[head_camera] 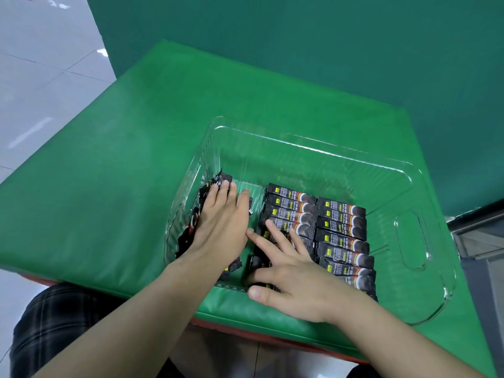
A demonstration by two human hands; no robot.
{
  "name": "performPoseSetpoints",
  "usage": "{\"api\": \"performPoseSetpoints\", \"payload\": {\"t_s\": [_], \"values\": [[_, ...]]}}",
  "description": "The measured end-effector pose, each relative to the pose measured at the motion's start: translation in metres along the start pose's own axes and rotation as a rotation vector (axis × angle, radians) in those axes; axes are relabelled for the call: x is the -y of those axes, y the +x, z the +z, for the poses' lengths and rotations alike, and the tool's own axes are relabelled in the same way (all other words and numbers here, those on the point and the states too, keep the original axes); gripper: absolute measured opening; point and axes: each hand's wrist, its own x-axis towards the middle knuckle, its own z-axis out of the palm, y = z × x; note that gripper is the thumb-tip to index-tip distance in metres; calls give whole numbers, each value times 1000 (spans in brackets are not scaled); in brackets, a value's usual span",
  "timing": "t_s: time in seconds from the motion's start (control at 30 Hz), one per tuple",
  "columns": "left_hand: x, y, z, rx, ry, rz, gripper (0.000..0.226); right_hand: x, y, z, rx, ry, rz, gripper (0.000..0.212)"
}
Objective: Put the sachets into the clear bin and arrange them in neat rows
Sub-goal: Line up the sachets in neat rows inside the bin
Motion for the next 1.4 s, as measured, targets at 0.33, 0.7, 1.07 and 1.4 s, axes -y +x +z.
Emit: {"api": "performPoseSetpoints", "payload": {"t_s": [0.33,0.7,1.07,1.4], "values": [[1,1,2,-15,9,7,77,0,5,-7,-70,44,70,81],[1,1,2,-11,25,8,78,0,11,-5,-60,-5,96,84],[1,1,1,-6,19,10,78,-3,7,-5,-66,-14,97,83],[0,1,-1,17,9,4,80,-9,15,-18,-139,-27,138,81]]}}
